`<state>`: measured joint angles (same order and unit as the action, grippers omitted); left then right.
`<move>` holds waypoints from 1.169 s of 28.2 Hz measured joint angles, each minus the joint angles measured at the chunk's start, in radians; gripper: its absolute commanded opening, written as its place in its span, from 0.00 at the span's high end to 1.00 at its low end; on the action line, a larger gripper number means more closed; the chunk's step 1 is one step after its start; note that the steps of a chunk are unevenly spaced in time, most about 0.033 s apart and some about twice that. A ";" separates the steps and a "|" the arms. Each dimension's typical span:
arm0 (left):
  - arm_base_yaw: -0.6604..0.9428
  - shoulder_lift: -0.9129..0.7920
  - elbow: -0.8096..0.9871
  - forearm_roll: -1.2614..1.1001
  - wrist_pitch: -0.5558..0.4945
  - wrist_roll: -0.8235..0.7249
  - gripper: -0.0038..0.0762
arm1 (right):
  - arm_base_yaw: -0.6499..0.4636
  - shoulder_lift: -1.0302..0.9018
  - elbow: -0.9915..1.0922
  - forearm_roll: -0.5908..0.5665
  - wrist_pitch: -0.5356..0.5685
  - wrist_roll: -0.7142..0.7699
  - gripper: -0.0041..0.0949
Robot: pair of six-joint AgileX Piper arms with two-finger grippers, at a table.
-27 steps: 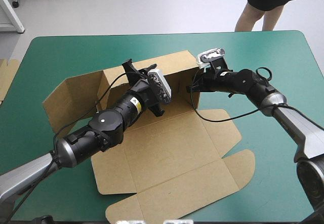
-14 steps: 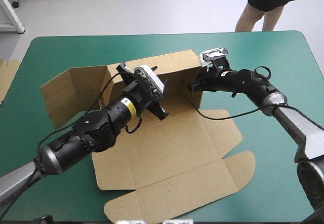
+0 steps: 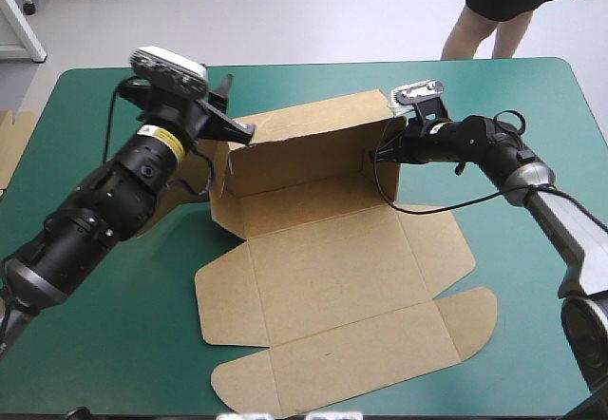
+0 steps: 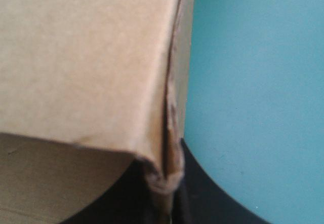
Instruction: Fold the box
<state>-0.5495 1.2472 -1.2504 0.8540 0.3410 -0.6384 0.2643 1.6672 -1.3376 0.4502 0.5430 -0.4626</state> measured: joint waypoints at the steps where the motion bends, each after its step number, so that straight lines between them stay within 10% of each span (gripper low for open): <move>1: 0.043 0.000 -0.011 -0.043 0.001 0.024 0.60 | 0.000 0.000 0.000 -0.001 0.000 0.001 0.98; 7: 0.354 0.033 -0.113 -0.443 0.137 0.411 0.60 | -0.001 0.000 -0.002 -0.002 0.007 0.001 0.98; 17: 0.795 0.071 -0.131 -0.836 0.307 0.612 0.61 | -0.030 0.000 -0.008 -0.009 0.037 0.008 0.98; 33: 0.905 0.133 -0.117 -1.018 0.407 0.804 0.68 | -0.065 0.000 -0.095 -0.054 0.222 0.030 0.98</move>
<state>0.3553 1.3804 -1.3677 -0.1635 0.7480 0.1659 0.1997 1.6669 -1.4328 0.3963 0.7649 -0.4325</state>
